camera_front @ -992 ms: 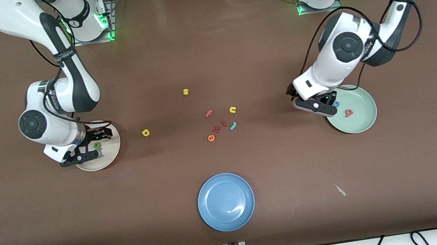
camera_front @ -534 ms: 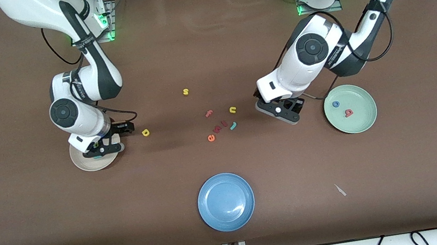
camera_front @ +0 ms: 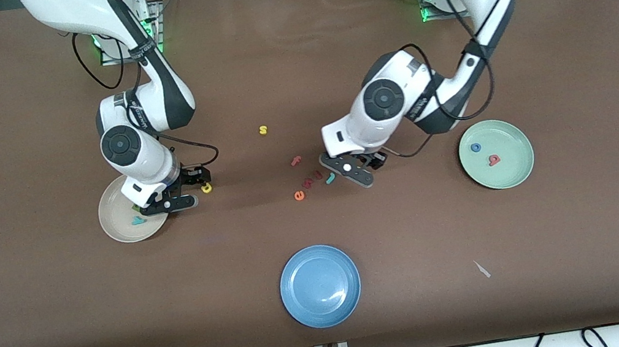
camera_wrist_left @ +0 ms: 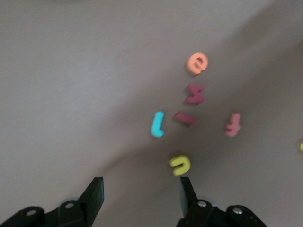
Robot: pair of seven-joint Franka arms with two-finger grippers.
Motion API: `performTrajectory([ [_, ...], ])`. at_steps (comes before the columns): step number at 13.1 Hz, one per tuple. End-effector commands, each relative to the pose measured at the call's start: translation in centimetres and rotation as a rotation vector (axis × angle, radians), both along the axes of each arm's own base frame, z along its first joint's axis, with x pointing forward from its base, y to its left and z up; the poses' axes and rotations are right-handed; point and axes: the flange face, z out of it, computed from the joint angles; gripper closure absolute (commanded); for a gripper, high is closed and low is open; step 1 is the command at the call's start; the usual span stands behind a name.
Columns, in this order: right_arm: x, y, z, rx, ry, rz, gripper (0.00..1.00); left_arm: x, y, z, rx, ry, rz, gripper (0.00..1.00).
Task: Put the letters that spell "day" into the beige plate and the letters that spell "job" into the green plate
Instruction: 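Move the left gripper toward the red letters in the middle, then grasp the cyan l with the left gripper while the right gripper grasps the a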
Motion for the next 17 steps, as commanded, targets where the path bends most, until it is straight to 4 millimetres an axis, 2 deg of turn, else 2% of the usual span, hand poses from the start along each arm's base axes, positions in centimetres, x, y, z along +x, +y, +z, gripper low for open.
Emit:
performTrajectory([
  [1, -0.6, 1.6, -1.4, -0.016, -0.014, 0.022, 0.06, 0.4, -1.3, -2.1, -0.003, -0.051, 0.014, 0.39],
  [4, -1.1, 3.3, -2.7, -0.026, -0.017, 0.052, 0.05, 0.1, -1.6, -4.9, 0.023, -0.060, -0.027, 0.39],
  [7, -1.2, 3.0, -3.4, -0.032, -0.014, 0.054, 0.05, 0.3, -2.2, -6.2, -0.042, -0.095, -0.016, 0.41],
  [8, -1.2, 2.9, -3.8, -0.034, -0.017, 0.054, 0.05, 0.0, -2.6, -6.6, -0.044, -0.088, -0.020, 0.45],
  [11, -0.7, 2.8, -4.2, -0.012, -0.022, 0.017, 0.06, 0.0, -2.2, -7.7, -0.031, -0.080, -0.019, 0.49],
  [12, -0.7, 2.8, -4.2, 0.001, -0.018, 0.003, 0.06, 0.2, -2.8, -7.5, -0.035, -0.090, -0.022, 0.51],
  [17, -0.8, 2.6, -5.1, 0.013, -0.003, -0.029, 0.08, 0.4, -3.1, -8.5, -0.022, -0.094, -0.024, 0.51],
])
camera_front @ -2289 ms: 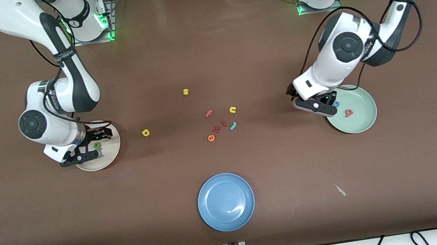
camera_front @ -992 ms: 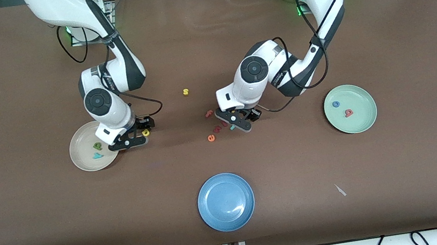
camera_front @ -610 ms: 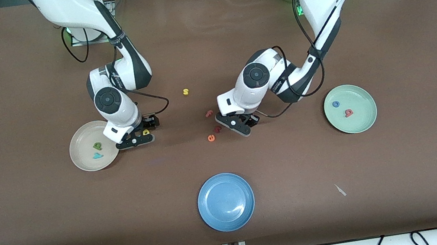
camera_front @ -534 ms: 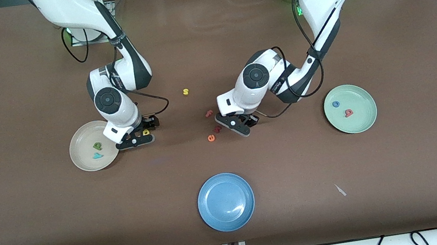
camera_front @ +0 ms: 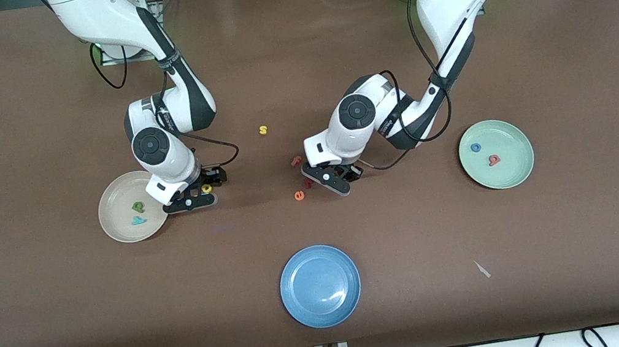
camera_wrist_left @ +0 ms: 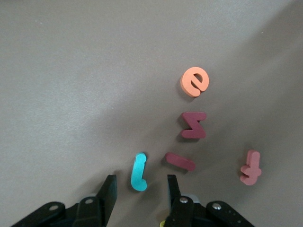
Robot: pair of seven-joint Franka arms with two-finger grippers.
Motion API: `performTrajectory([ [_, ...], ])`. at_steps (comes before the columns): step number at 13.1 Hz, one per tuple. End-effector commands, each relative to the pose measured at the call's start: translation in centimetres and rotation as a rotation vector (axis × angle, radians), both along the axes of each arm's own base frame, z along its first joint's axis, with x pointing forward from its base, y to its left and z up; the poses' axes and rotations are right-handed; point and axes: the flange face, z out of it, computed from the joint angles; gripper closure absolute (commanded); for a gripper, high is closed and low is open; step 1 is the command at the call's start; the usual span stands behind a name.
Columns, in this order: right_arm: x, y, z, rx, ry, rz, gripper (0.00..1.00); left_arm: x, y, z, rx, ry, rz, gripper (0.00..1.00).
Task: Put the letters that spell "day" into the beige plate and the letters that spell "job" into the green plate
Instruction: 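Grasp the cyan l with the left gripper while the right gripper grasps the a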
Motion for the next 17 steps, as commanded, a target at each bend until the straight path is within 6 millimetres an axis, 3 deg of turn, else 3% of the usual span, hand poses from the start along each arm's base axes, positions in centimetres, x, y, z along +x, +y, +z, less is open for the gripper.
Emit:
performTrajectory([
  [1, 0.5, 0.1, -0.5, 0.026, -0.001, -0.042, 0.08, 0.5, -0.6, -0.5, 0.015, -0.028, -0.010, 0.51],
  [4, 0.5, 0.6, -0.7, 0.029, 0.000, -0.039, 0.13, 0.4, -0.9, -0.9, 0.010, -0.040, -0.014, 0.54],
  [10, 1.0, 0.6, -0.3, 0.035, -0.009, -0.027, 0.28, 0.6, -0.5, -1.5, 0.016, -0.043, -0.017, 0.98],
  [12, 1.0, 0.4, -0.4, 0.036, -0.009, -0.025, 0.31, 0.9, -0.4, -1.1, 0.016, -0.052, -0.019, 1.00],
  [17, 1.2, -0.2, -0.5, 0.037, -0.007, -0.018, 0.39, 2.5, 1.1, 2.9, 0.042, -0.075, 0.007, 1.00],
])
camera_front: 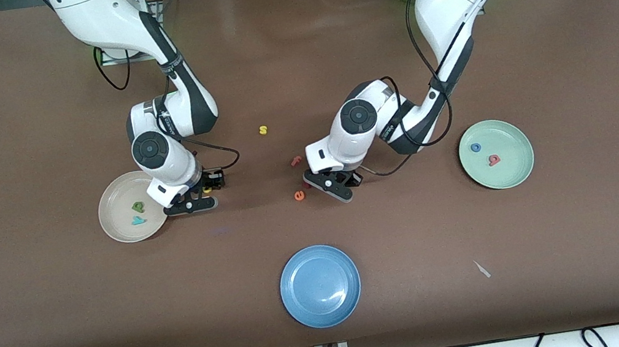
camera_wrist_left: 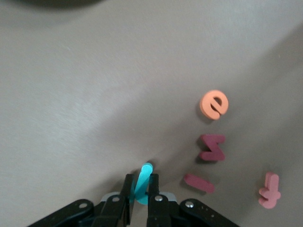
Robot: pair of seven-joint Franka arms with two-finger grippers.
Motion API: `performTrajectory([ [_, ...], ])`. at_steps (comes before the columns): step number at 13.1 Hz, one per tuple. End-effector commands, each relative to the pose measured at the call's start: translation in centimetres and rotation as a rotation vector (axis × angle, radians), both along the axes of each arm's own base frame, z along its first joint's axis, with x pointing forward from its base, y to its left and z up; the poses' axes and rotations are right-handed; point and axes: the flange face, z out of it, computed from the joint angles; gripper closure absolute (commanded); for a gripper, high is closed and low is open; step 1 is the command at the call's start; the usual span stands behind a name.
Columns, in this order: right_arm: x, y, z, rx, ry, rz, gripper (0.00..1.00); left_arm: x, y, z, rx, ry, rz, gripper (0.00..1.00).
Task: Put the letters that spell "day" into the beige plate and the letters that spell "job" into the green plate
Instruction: 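Grasp the cyan l with the left gripper while the right gripper grasps the a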
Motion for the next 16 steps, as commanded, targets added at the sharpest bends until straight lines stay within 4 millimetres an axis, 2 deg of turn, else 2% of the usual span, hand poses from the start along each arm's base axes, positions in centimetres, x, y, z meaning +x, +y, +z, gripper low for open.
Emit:
performTrajectory([
  [1, 0.6, -0.2, -0.2, 0.016, -0.004, 0.004, 0.42, 0.7, 0.9, 3.6, 0.063, -0.030, -0.012, 1.00],
  [3, 0.5, -0.2, -0.3, 0.015, -0.003, 0.006, 0.44, 1.5, 2.5, 6.4, 0.107, -0.025, 0.003, 1.00],
  [6, 0.6, -0.2, -0.3, 0.015, -0.003, 0.004, 0.50, 1.7, 4.4, 8.8, 0.163, -0.002, 0.021, 1.00],
  [8, 0.6, -0.3, -0.4, 0.014, -0.005, 0.003, 0.54, 2.8, 6.4, 10.4, 0.184, -0.007, 0.002, 1.00],
  [10, 0.6, -0.4, -0.5, 0.012, -0.005, 0.003, 0.57, 3.9, 9.5, 11.5, 0.211, 0.020, 0.002, 1.00],
  [12, 0.5, -0.3, -0.6, 0.013, -0.001, 0.007, 0.63, 5.0, 12.5, 12.4, 0.228, 0.036, -0.022, 1.00],
  [16, 0.5, -0.2, -0.6, 0.022, -0.002, -0.002, 0.68, 6.6, 19.5, 10.8, 0.247, 0.081, -0.103, 1.00],
])
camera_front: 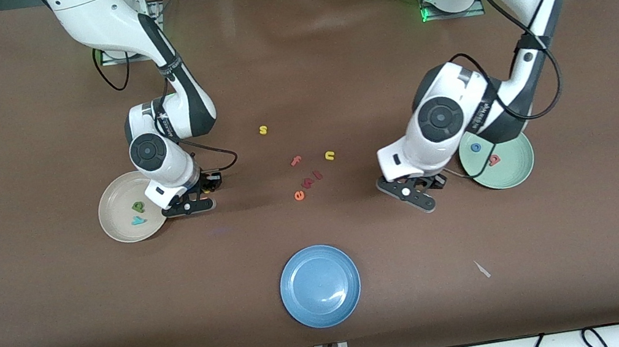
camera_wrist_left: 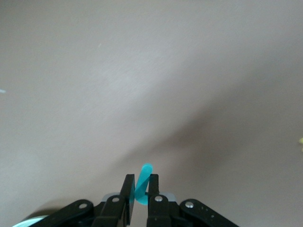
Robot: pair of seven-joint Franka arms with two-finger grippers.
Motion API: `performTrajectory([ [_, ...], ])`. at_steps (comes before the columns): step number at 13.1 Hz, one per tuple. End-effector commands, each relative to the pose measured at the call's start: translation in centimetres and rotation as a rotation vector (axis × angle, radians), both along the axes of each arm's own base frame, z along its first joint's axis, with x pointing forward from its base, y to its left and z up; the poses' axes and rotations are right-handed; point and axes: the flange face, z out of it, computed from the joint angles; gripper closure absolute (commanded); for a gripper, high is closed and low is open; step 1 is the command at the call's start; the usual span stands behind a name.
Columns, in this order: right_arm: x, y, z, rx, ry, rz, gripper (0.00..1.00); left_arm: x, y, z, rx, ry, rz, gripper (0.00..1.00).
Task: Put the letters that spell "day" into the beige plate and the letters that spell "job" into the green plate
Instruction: 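Carry the l to the green plate while the right gripper releases the a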
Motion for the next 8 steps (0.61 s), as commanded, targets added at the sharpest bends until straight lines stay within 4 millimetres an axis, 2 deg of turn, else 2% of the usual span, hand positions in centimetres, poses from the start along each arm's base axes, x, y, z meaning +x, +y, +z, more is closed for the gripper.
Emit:
performTrajectory([
  [1, 0.3, 0.3, -0.4, 0.025, -0.003, -0.004, 0.70, 0.3, 5.0, 0.2, 0.024, 0.015, -0.060, 1.00],
  [4, 0.1, 0.5, -0.7, 0.029, 0.000, 0.004, 0.78, 0.6, 10.8, 0.4, -0.017, 0.053, -0.072, 1.00],
  [7, 0.2, 0.6, -0.9, 0.028, -0.002, 0.003, 0.88, -1.9, 16.9, 0.4, -0.046, 0.096, -0.059, 1.00],
  [8, 0.3, 0.9, -0.6, 0.031, -0.006, 0.005, 0.95, -2.9, 18.7, 0.2, -0.057, 0.101, -0.044, 1.00],
])
